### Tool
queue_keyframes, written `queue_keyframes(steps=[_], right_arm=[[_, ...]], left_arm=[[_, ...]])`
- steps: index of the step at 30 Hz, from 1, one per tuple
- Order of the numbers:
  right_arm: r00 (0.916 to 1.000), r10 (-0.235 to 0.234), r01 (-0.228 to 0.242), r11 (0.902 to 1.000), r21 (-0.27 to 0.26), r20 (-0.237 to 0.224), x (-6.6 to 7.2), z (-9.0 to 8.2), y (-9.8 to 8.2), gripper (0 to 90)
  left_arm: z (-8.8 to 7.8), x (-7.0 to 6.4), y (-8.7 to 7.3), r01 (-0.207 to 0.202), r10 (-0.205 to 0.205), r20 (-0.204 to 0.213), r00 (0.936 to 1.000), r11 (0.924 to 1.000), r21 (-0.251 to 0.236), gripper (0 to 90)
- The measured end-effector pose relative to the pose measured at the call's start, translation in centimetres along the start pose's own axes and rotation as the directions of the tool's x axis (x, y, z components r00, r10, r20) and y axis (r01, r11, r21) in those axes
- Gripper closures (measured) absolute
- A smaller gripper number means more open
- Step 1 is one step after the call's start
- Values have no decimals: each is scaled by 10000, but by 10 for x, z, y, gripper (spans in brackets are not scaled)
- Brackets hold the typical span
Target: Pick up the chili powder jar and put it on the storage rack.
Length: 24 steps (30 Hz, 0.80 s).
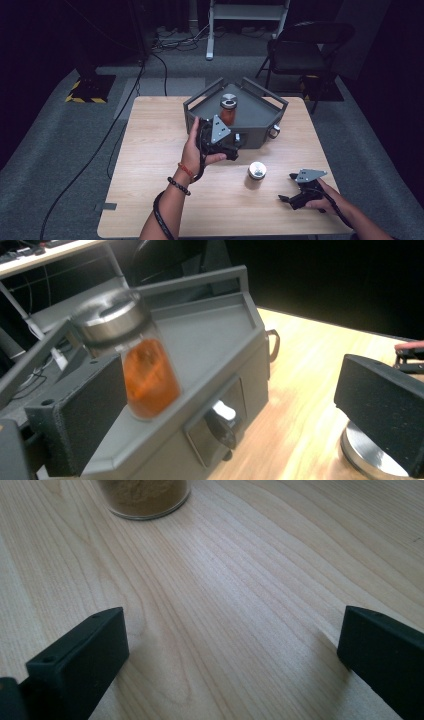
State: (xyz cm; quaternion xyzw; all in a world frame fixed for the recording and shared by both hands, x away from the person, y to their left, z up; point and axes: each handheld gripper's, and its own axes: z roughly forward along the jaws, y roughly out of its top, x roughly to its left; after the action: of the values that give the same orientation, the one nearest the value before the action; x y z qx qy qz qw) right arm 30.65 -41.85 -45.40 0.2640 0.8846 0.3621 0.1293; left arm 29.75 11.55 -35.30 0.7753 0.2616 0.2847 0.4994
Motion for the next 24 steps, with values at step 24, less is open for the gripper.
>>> queue_keyframes(steps=[24], right_arm=[[10000,0,0,10000,0,-1,0,0,0,0]], left_arm=[[5,-20,-43,-288,192,653,9977,9884,1490,4]])
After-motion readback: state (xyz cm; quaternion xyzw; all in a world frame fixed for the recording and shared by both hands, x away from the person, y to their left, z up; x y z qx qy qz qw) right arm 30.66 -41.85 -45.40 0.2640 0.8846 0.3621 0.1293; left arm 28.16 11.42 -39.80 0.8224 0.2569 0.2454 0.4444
